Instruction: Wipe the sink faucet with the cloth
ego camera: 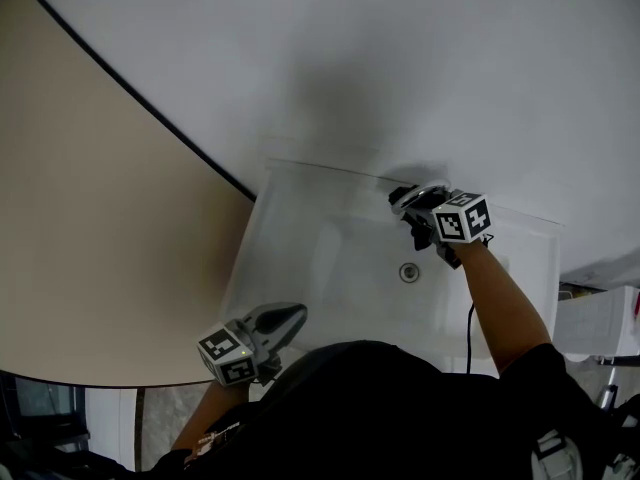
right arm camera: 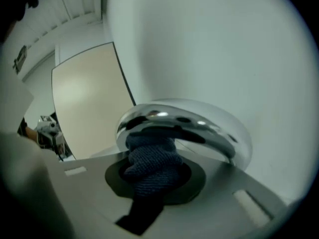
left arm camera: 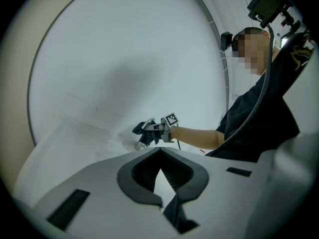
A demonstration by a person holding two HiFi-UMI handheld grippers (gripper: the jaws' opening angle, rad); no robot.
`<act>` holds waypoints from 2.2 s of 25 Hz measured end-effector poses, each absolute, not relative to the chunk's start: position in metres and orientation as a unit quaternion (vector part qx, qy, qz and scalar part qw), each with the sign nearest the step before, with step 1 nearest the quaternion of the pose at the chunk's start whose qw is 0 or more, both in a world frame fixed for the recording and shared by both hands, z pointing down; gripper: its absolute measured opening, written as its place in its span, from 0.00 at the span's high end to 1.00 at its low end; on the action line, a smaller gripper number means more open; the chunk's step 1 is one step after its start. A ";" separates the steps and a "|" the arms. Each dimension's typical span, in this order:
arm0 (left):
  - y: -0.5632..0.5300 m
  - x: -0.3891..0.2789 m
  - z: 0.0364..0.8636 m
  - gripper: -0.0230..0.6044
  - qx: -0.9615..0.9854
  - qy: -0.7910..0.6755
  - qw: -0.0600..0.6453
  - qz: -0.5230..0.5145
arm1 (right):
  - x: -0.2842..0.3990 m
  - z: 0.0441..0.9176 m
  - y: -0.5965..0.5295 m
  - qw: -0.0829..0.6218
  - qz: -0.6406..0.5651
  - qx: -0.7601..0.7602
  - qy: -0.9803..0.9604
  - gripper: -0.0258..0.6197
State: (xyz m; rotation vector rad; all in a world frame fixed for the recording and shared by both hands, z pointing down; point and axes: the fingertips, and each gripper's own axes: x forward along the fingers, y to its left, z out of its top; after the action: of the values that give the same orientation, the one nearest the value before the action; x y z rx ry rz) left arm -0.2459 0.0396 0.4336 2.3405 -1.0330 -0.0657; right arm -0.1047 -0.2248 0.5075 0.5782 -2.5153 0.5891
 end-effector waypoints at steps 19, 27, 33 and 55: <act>0.040 -0.253 0.443 0.96 0.871 -0.395 0.291 -0.002 | -0.033 0.516 -0.247 0.214 0.094 0.359 -0.904 0.87; 0.041 -0.237 0.446 0.96 0.877 -0.381 0.292 0.012 | -0.001 0.501 -0.255 0.221 -0.023 0.385 -0.896 0.87; 0.042 -0.237 0.446 0.96 0.873 -0.383 0.303 0.013 | 0.029 0.521 -0.294 0.039 0.332 0.393 -0.857 0.87; 0.033 -0.216 0.440 0.96 0.880 -0.362 0.309 0.001 | -0.085 0.415 -0.246 0.202 0.064 0.248 -0.945 0.89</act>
State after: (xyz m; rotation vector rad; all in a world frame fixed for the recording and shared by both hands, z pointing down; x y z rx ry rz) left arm -0.2163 0.0327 0.4401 2.3249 -0.9558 0.0024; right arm -0.0853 -0.2461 0.4149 0.6929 -2.6392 0.1782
